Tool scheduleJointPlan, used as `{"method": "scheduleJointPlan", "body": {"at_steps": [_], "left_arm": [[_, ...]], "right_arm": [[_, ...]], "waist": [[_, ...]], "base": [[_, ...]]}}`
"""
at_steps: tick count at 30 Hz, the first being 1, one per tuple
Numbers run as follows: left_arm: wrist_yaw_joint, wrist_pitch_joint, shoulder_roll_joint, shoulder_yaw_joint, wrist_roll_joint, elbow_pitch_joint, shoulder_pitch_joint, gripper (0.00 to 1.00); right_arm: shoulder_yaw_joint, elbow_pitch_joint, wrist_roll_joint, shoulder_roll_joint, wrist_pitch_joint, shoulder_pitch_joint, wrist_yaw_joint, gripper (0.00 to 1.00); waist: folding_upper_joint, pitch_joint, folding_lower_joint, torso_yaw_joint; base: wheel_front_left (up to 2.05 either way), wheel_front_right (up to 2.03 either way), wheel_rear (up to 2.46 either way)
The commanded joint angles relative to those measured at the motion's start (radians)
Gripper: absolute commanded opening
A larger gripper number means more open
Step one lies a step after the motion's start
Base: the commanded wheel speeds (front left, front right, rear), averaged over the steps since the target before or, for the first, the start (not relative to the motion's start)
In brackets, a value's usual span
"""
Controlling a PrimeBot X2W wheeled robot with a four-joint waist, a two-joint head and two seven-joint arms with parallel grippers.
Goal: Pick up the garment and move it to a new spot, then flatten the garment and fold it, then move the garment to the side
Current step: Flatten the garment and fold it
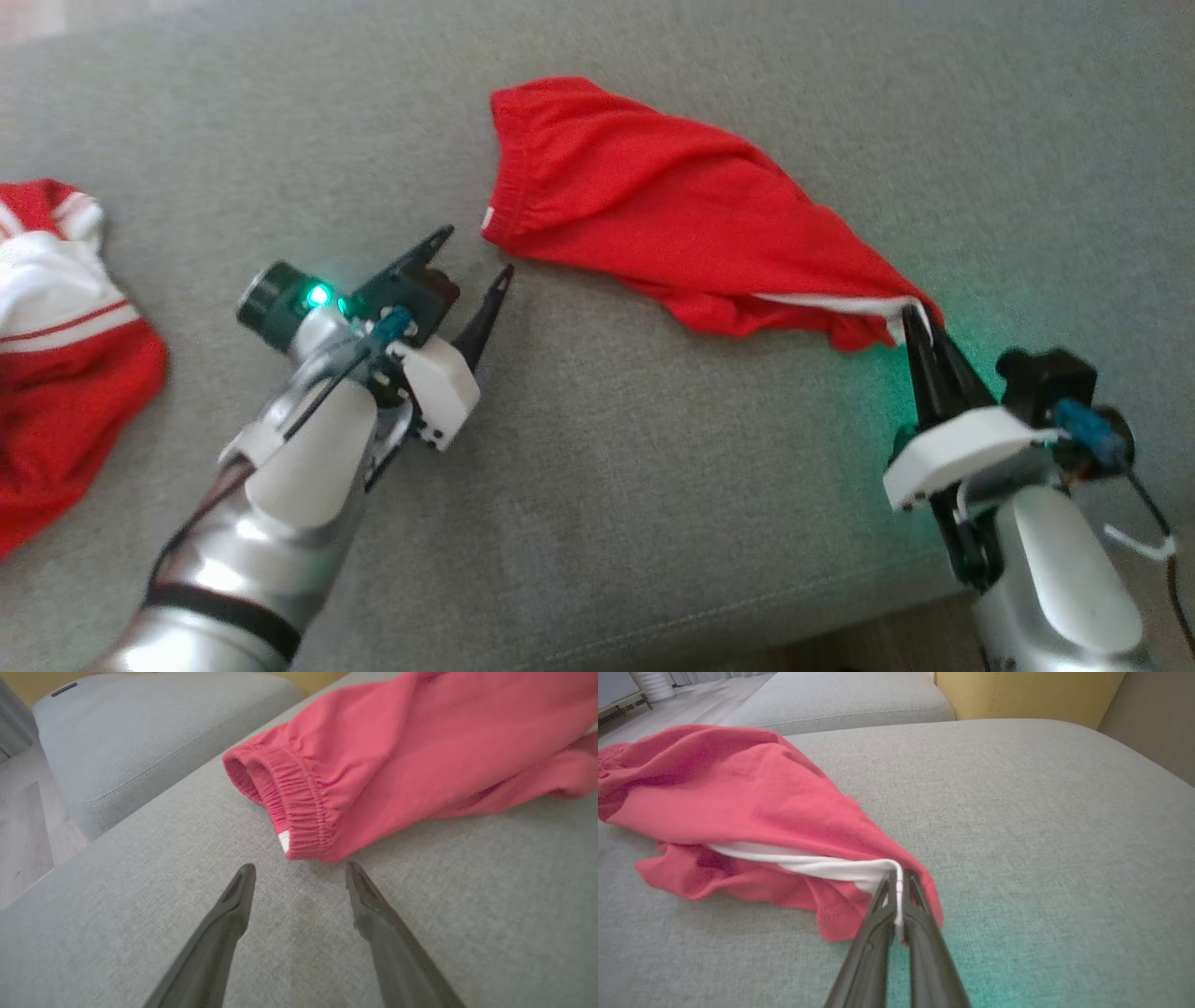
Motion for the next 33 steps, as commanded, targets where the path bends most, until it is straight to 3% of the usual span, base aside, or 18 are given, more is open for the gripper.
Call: {"method": "scheduleJointPlan", "body": {"at_steps": [1,5,15,31,32,33], "left_arm": [[-0.005,-0.006,0.033,0.005,0.016,0.000,-0.057,1.00],[-0.005,-0.006,0.042,-0.037,0.027,0.032,-0.115,1.00],[0.026,-0.006,0.050,-0.023,-0.012,-0.070,-0.132,1.00],[0.008,-0.006,0.053,-0.035,-0.063,-0.064,-0.134,0.99],[0.005,-0.006,0.051,-0.039,-0.070,-0.053,-0.134,0.36],[0.003,-0.006,0.049,-0.042,-0.079,-0.044,-0.135,0.00]], "right_arm": [[0.028,-0.037,0.011,0.003,-0.003,-0.039,-0.001,0.00],[0.034,-0.038,0.015,0.006,-0.008,-0.058,-0.001,0.00],[0.031,-0.026,0.016,0.009,-0.018,-0.076,-0.001,0.00],[0.044,-0.013,0.019,0.010,-0.026,-0.092,-0.001,0.00],[0.043,-0.012,0.019,0.010,-0.028,-0.093,-0.001,0.00],[0.043,-0.011,0.020,0.010,-0.030,-0.094,-0.001,0.00]], "waist": [[0.0000,0.033,-0.0001,-0.024],[0.0000,0.058,-0.0001,-0.035],[0.0000,0.071,-0.0001,-0.034],[0.0000,0.067,-0.0001,-0.039],[0.0000,0.066,-0.0001,-0.040],[0.0000,0.064,-0.0001,-0.041]], "base": [[0.00,0.00,0.00],[0.00,0.00,0.00],[0.00,0.00,0.00],[0.00,0.00,0.00],[0.00,0.00,0.00],[0.00,0.00,0.00]]}}
